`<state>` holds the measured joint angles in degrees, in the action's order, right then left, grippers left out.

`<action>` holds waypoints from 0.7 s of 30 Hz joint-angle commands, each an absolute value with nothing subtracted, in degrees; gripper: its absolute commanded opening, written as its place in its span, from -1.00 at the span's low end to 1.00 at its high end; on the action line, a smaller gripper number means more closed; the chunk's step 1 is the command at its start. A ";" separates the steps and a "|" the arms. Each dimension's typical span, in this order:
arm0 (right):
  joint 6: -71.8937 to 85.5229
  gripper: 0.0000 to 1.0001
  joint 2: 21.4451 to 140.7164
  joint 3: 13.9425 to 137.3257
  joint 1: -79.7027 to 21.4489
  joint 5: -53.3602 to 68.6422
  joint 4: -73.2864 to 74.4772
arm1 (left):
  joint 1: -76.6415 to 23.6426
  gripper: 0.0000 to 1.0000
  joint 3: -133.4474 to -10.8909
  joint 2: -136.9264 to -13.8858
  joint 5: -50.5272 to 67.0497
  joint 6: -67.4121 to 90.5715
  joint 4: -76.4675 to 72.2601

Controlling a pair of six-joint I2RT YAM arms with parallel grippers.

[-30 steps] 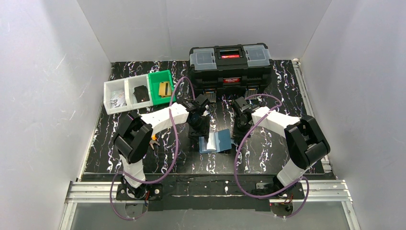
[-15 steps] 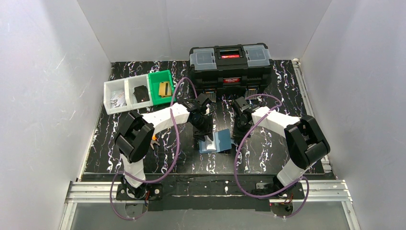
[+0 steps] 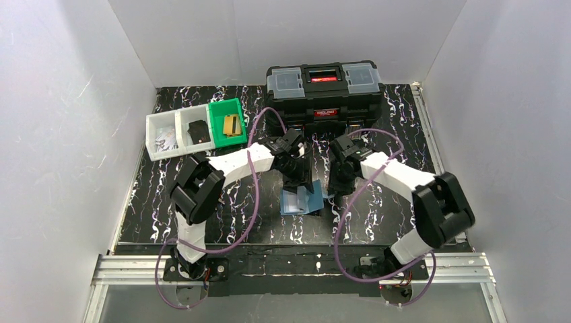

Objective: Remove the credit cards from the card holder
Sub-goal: Remove the credit card from the card holder.

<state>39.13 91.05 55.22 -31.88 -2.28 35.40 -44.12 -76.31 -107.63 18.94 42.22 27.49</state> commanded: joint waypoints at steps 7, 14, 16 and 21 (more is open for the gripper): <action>39.68 -0.07 73.32 56.17 -31.63 -7.96 38.77 | -46.61 0.07 -85.66 -114.64 22.00 45.22 28.25; 40.15 -0.07 67.33 53.07 -31.64 -7.37 39.74 | -47.14 0.16 -87.60 -118.86 23.19 46.83 28.28; 40.16 -0.07 66.62 51.96 -31.65 -6.20 39.37 | -47.14 0.18 -87.62 -119.57 23.05 47.02 28.41; 40.21 -0.08 65.52 49.86 -31.64 -2.36 37.03 | -47.13 0.28 -88.04 -118.09 21.77 46.21 29.27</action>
